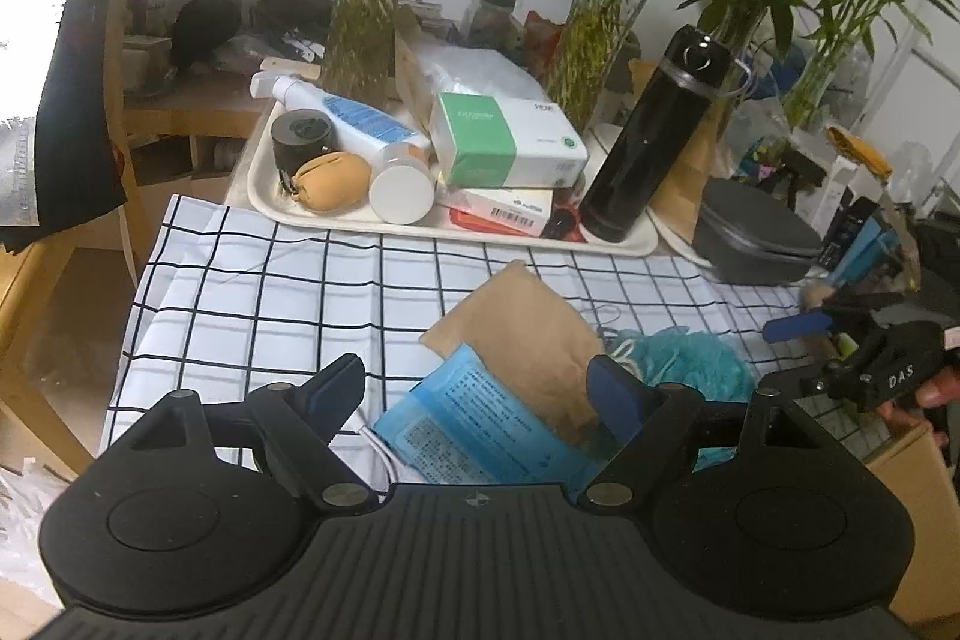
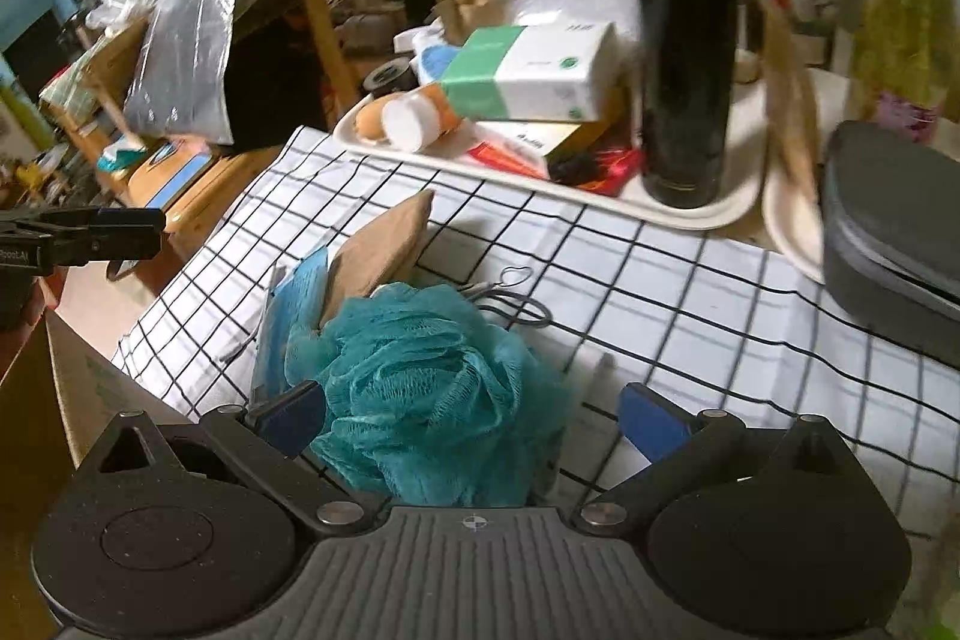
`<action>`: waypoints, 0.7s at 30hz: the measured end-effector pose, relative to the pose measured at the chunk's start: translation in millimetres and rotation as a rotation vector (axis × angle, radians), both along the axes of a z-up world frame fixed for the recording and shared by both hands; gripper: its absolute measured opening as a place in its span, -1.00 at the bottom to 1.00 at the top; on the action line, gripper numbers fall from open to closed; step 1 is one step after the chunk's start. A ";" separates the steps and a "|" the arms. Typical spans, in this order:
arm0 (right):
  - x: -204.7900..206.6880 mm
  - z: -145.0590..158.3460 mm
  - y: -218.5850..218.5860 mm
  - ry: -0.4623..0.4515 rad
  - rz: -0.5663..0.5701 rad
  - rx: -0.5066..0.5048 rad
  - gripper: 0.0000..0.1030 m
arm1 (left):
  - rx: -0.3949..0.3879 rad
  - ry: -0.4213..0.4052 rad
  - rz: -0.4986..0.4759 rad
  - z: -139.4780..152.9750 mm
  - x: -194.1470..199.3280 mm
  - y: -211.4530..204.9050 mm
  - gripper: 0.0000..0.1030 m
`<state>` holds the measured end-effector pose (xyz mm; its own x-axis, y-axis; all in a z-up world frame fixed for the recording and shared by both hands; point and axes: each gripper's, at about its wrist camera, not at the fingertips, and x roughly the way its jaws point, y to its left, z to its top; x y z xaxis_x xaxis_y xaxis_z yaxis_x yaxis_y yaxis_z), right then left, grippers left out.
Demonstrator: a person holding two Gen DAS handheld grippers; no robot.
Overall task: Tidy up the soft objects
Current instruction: 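Grasp the teal mesh loofah with the right gripper and lift it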
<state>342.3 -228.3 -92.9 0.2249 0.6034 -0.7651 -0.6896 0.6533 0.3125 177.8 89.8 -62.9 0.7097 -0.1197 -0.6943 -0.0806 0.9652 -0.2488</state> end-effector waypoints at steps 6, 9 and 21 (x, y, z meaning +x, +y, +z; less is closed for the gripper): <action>11.7 -12.0 18.0 0.029 0.080 -0.011 1.00 | -0.003 0.012 0.022 -1.4 1.7 5.5 0.58; 14.8 -16.0 28.5 0.038 0.110 -0.022 0.98 | 0.014 -0.003 0.052 -0.6 0.2 7.7 0.58; 19.4 -38.7 52.2 0.101 0.145 -0.047 0.49 | -0.002 -0.039 0.114 3.5 -1.7 17.3 0.58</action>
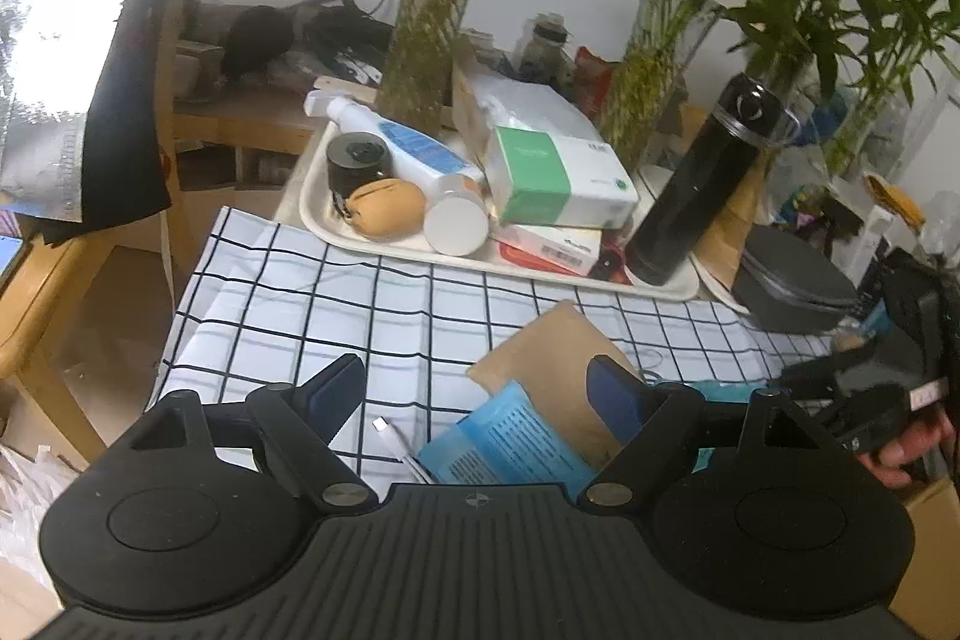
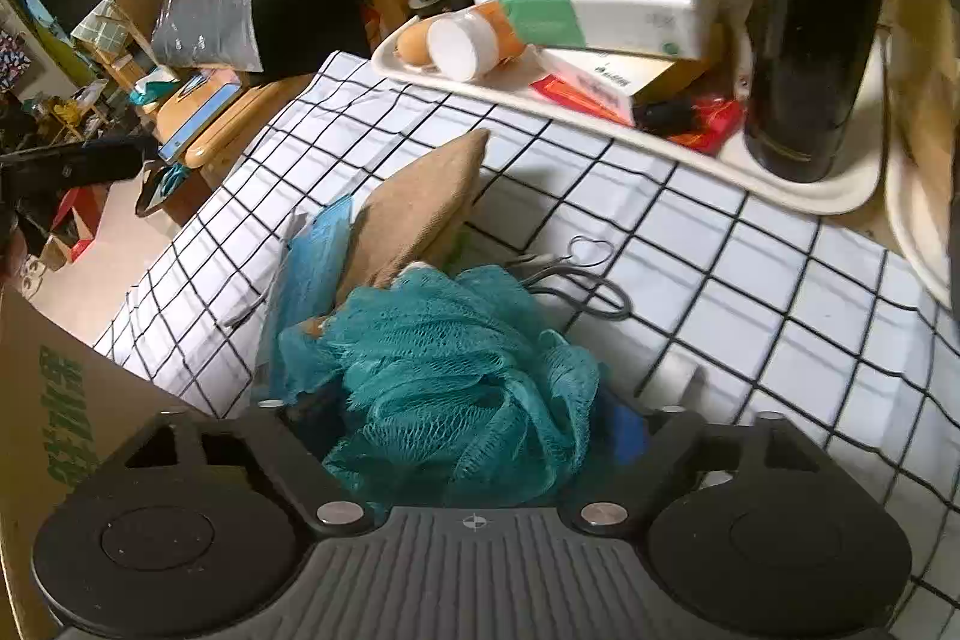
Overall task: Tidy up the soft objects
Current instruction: 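Grasp the teal mesh loofah with the right gripper and lift it, then grasp the blue wet-wipe packet with the left gripper and lift it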
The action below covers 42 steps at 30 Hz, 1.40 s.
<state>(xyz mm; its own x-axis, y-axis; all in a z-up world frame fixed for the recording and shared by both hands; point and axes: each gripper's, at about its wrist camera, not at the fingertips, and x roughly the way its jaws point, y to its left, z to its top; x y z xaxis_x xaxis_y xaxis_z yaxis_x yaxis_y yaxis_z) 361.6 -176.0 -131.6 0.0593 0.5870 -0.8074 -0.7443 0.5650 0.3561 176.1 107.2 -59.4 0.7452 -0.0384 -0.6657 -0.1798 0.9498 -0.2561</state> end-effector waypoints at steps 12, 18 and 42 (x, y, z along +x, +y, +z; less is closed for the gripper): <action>-9.8 26.0 -13.8 -0.101 -0.024 0.043 -0.17 | -0.002 -0.012 -0.008 0.0 -2.5 0.5 0.58; -10.3 52.2 -35.6 -0.193 -0.118 0.063 -0.20 | -0.027 0.008 0.004 -3.4 -0.8 4.5 0.58; -62.6 115.9 -110.7 -0.423 -0.407 0.101 -0.20 | -0.631 0.347 -0.014 -75.3 45.7 23.6 0.55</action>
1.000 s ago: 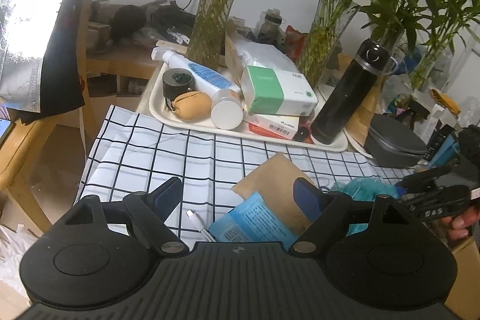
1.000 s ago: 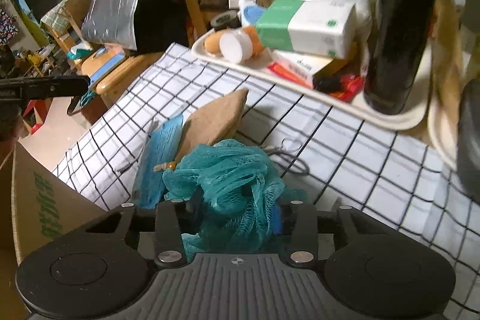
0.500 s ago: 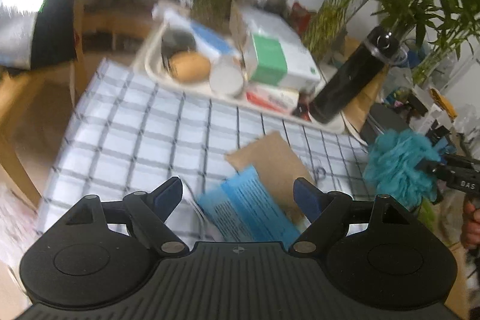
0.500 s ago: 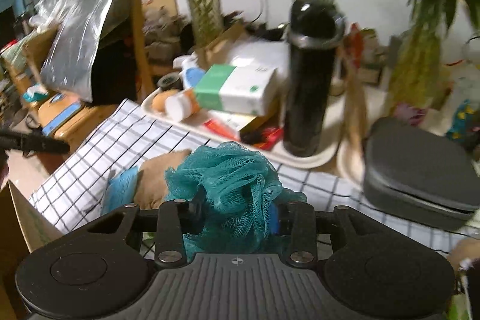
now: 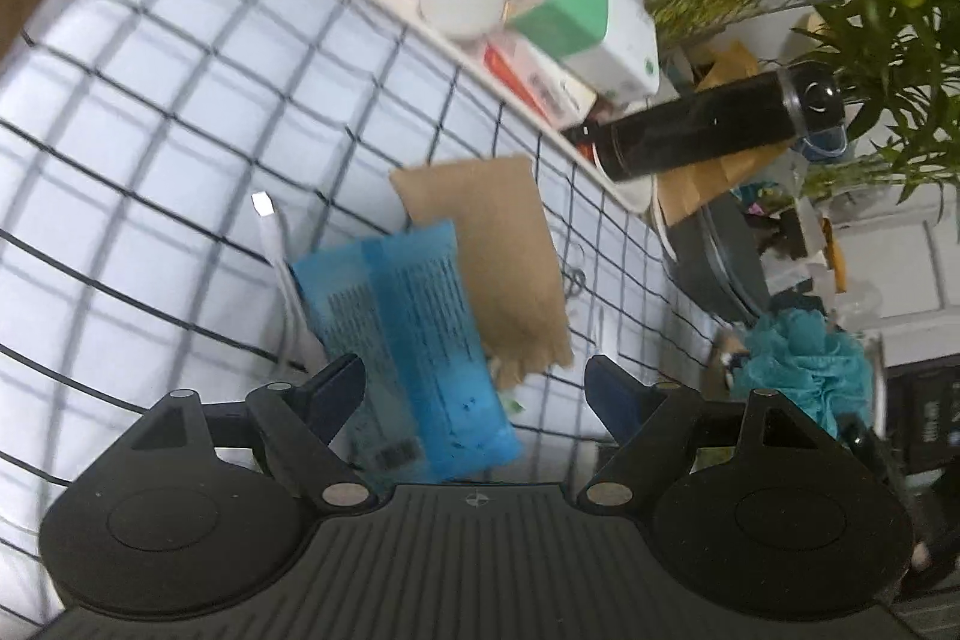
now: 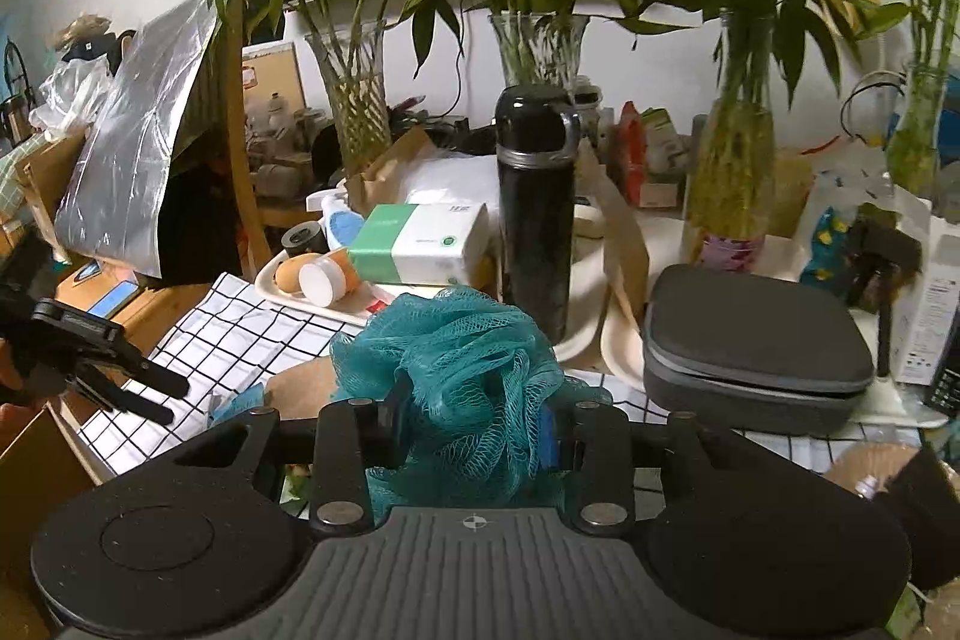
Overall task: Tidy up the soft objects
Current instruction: 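Grasp the blue wet-wipe packet with the left gripper and lift it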
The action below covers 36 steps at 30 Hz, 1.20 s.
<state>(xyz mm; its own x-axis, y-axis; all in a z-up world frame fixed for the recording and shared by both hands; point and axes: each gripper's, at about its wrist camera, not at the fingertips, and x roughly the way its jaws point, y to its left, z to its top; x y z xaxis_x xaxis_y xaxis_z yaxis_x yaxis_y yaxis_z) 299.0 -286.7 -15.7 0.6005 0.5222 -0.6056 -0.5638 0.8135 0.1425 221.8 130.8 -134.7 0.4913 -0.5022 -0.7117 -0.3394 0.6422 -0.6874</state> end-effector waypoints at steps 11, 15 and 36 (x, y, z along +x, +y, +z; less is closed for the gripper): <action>-15.3 9.8 -7.2 -0.025 -0.015 0.037 -0.20 | -0.055 0.186 0.007 -41.3 16.1 -4.4 0.55; -17.1 9.5 -7.1 -0.028 -0.009 0.033 -0.20 | -0.092 0.171 0.041 -45.2 21.4 -0.7 0.58; -24.8 10.9 -8.9 -0.043 -0.018 0.010 -0.20 | 0.168 0.190 -0.081 -27.0 54.4 -23.2 0.36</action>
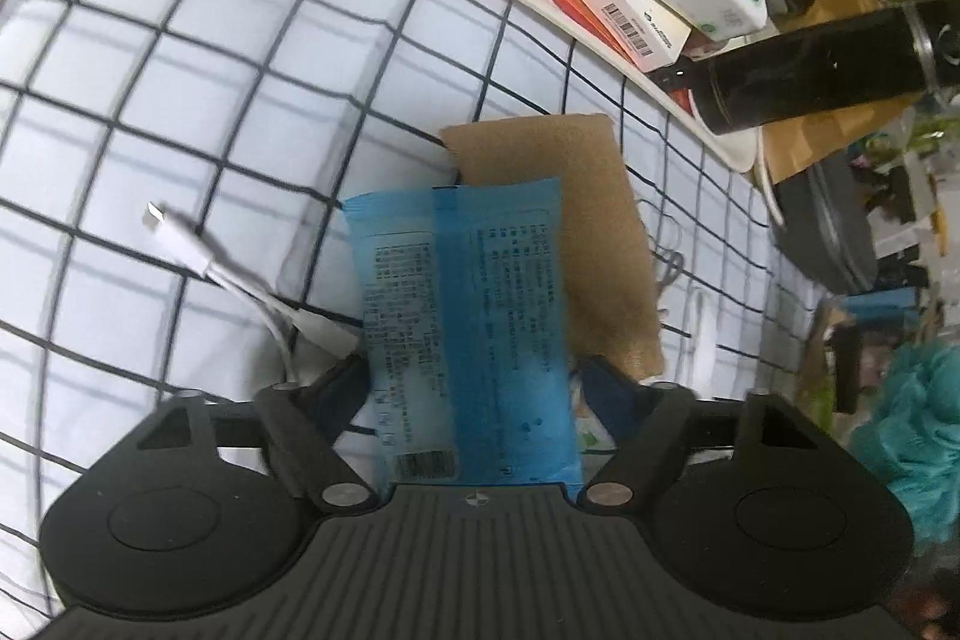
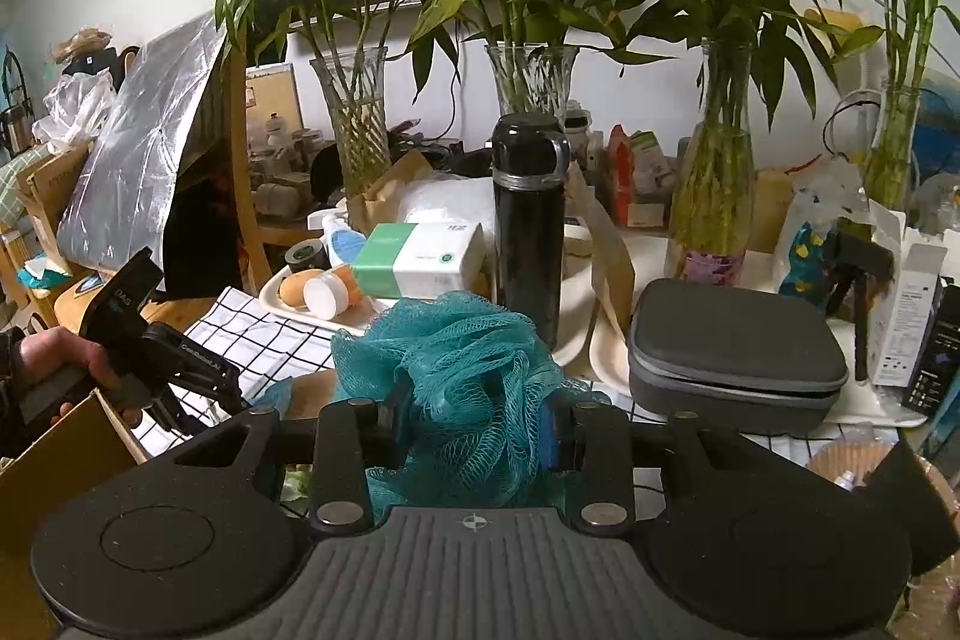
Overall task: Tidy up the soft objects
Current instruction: 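Grasp the blue wet-wipe packet with the left gripper and lift it, then carry the loofah in the right gripper over the box while the left carries the packet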
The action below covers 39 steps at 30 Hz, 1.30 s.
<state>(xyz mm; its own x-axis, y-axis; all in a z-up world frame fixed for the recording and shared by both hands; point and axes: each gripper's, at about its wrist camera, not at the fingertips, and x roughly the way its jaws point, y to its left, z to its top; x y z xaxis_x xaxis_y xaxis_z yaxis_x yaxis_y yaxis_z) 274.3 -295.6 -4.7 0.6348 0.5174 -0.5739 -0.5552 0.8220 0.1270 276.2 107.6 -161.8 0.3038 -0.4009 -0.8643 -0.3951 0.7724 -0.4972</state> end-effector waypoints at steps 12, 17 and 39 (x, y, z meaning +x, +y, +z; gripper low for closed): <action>-1.8 1.7 -0.2 -0.007 0.000 0.004 -0.20 | 0.098 -0.092 0.000 18.2 -6.5 -2.8 0.14; -6.2 6.6 -9.8 -0.023 -0.038 0.038 -0.20 | 0.160 -0.230 -0.009 48.2 -12.8 -4.5 0.13; -58.6 39.6 -22.6 -0.018 0.050 0.244 -0.21 | 0.255 -0.629 -0.100 171.0 -101.3 -44.2 0.13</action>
<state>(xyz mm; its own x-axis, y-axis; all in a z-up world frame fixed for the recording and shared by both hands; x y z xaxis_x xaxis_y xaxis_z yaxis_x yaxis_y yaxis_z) 215.6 -318.2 34.8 0.6141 0.6703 -0.4167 -0.5983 0.7397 0.3081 174.9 63.4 9.2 0.7511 -0.2607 -0.6065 -0.0111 0.9136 -0.4064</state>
